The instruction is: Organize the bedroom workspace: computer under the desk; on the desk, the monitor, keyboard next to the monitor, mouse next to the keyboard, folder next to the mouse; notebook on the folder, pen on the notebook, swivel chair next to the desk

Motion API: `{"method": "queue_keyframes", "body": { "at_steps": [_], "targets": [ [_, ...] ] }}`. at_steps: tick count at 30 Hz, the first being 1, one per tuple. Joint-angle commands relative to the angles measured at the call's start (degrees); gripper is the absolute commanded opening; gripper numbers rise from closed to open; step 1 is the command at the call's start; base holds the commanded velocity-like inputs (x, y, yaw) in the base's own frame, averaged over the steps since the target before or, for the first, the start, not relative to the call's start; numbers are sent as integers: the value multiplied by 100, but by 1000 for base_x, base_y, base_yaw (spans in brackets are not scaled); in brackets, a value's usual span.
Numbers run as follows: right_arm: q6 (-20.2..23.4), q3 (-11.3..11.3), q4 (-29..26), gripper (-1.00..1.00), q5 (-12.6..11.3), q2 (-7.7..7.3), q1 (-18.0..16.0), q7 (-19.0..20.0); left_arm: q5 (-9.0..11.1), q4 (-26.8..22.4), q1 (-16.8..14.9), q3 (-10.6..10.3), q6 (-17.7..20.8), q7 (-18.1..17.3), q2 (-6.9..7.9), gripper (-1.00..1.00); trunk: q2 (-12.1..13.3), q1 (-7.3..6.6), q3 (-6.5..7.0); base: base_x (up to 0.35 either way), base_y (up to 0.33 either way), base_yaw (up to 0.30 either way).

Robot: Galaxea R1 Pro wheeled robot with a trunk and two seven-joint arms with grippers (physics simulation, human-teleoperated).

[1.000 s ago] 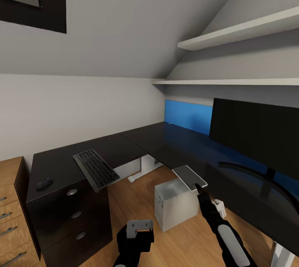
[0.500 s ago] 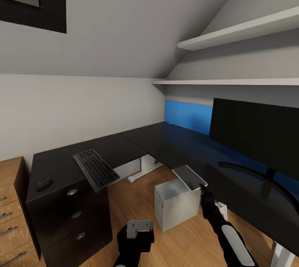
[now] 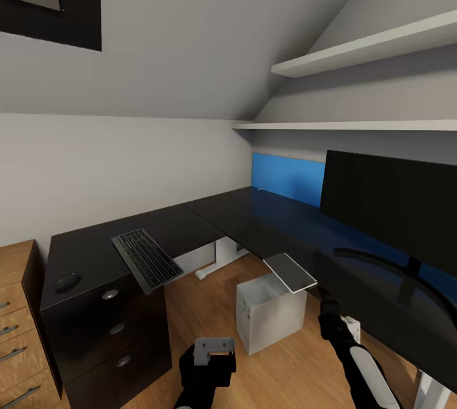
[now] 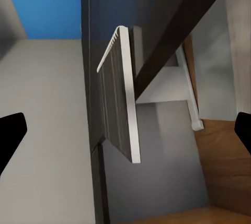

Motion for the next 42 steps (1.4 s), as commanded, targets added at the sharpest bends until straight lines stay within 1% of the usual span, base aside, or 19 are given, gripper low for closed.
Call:
{"method": "queue_keyframes", "body": {
  "at_steps": [1,10,17,37,40,42],
  "targets": [
    [38,-21,-4,100,-44,8,-4,-6,34,-7,-7,-9,18,44,2,100,-4,0,-7,20,9,0],
    [45,1,76,100,-36,6,-6,-15,34,-4,-7,25,18,45,11,100,-4,0,-7,73,25,0],
    [54,8,331,100,-23,-14,-14,-78,34,1,-6,32,19,51,12,100,-4,0,-7,121,2,0],
    [80,31,363,100,6,-8,-23,-86,43,2,-7,35,20,45,12,100,-4,0,-7,9,9,0],
    [85,60,364,100,8,-7,-24,-86,43,2,-8,35,25,45,7,100,117,-66,47,0,0,0],
    [87,100,364,100,8,-7,-24,-86,43,2,-8,32,26,45,5,100,117,-66,47,0,0,0]
  ]
}}
